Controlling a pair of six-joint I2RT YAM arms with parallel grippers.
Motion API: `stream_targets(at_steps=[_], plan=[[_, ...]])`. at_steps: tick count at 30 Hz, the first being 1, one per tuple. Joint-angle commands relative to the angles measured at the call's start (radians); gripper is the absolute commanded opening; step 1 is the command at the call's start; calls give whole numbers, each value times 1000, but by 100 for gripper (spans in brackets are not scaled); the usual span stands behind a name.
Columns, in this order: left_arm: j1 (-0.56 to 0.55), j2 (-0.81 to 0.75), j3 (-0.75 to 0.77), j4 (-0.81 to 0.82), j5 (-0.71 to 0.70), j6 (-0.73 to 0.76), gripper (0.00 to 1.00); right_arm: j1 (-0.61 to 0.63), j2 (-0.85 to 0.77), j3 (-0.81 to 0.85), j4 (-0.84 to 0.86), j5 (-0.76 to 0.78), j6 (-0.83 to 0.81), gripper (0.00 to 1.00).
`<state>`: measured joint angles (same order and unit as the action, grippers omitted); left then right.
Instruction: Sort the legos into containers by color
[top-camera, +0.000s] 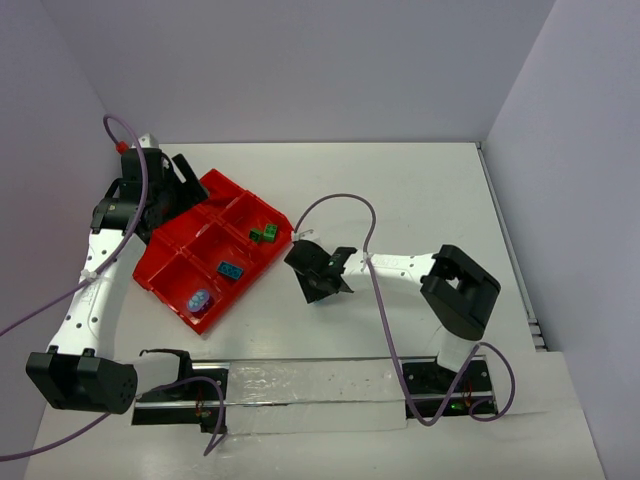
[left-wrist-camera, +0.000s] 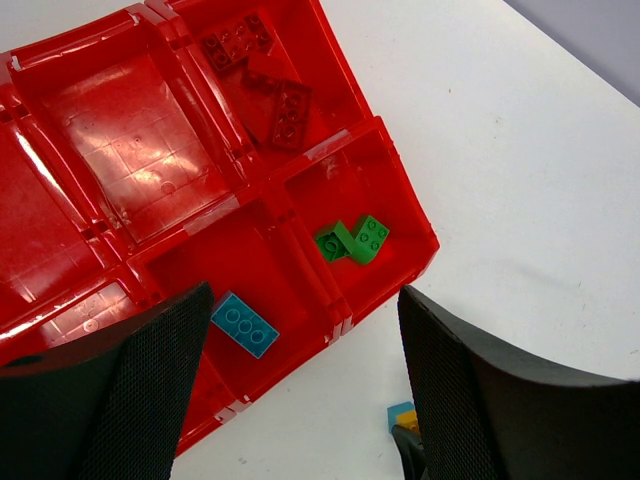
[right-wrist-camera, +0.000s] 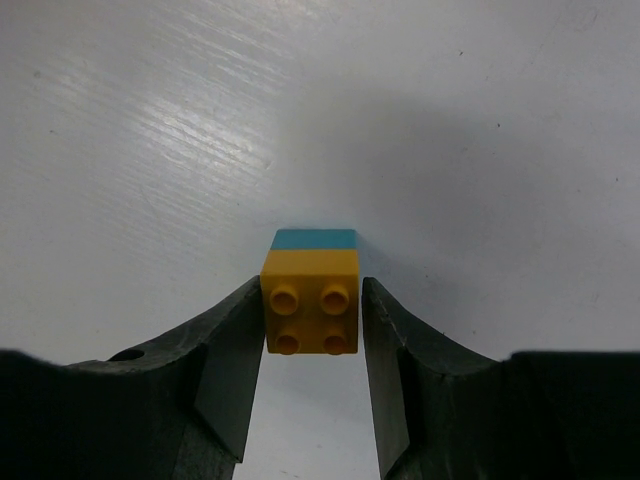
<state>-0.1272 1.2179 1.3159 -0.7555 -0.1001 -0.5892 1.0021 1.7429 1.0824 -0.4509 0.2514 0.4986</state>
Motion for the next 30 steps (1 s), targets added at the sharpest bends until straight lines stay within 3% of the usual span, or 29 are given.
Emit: stream_targets(at_steps=[1, 4, 7, 11, 13, 14, 16, 19, 30], plan=[[5, -17, 17, 30, -4, 17, 82, 15, 6, 36, -9, 45, -11, 37], [5, -18, 17, 31, -5, 21, 82, 15, -10, 45, -19, 54, -8, 13], [5, -15, 7, 40, 25, 59, 82, 13, -60, 92, -61, 40, -12, 0], [-6, -8, -1, 63, 254, 168, 80, -13, -130, 139, -75, -52, -28, 0], [-64, -12, -7, 77, 390, 219, 82, -99, -177, 148, -59, -244, -28, 0], [-71, -11, -7, 79, 409, 234, 82, -103, -193, 148, -54, -251, -25, 0], [-194, -4, -5, 69, 398, 288, 82, -212, -242, 147, -35, -453, -12, 0], [-307, 14, 2, 52, 411, 336, 81, -302, -284, 151, -23, -609, 26, 0], [-456, 9, -37, 79, 591, 462, 79, -424, -318, 145, 51, -982, 107, 0]])
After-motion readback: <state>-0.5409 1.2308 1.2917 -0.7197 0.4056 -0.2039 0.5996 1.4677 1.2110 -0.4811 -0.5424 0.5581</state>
